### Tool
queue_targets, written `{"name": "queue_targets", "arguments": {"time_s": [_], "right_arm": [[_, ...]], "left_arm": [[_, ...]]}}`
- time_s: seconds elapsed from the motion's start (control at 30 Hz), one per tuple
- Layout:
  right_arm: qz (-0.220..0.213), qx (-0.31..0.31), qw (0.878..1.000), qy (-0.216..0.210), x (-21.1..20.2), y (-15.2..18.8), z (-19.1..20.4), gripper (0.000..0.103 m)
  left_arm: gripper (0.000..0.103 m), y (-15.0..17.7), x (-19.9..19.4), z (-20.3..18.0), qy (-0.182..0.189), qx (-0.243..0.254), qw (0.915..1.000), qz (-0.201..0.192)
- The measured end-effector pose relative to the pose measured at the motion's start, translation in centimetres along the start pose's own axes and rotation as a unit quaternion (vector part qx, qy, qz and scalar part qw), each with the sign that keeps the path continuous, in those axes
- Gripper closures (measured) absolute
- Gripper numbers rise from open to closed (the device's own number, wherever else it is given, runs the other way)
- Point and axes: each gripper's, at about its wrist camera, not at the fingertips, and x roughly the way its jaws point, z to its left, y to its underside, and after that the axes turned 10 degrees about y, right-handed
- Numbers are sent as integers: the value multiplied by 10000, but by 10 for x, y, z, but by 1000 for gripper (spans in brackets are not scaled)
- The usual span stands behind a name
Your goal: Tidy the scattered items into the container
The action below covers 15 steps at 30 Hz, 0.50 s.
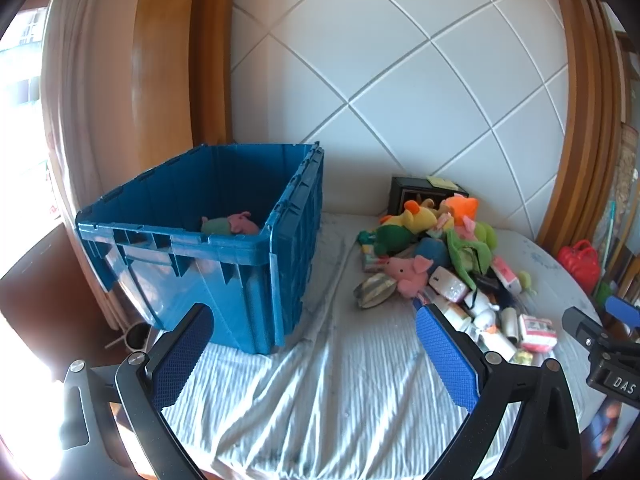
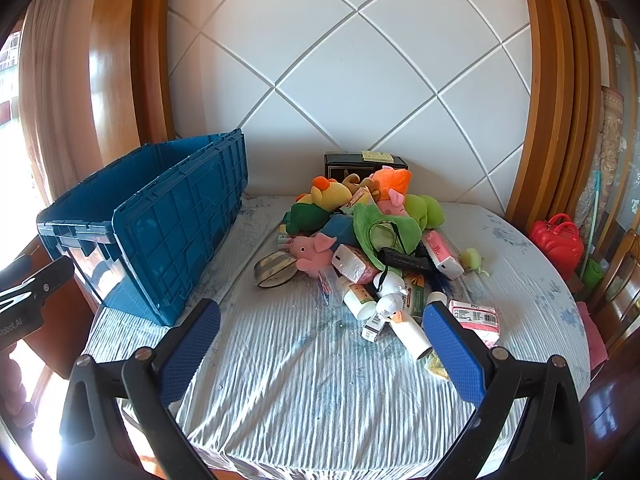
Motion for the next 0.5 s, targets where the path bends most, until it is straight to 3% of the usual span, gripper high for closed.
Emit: {"name": "queue_targets", "arguments": {"time_s": [0.5], "right_arm": [[35,24,9999,99,-5,3,9,0]], "left_arm": [[0,1,0,7,68,51,10000,10]]}}
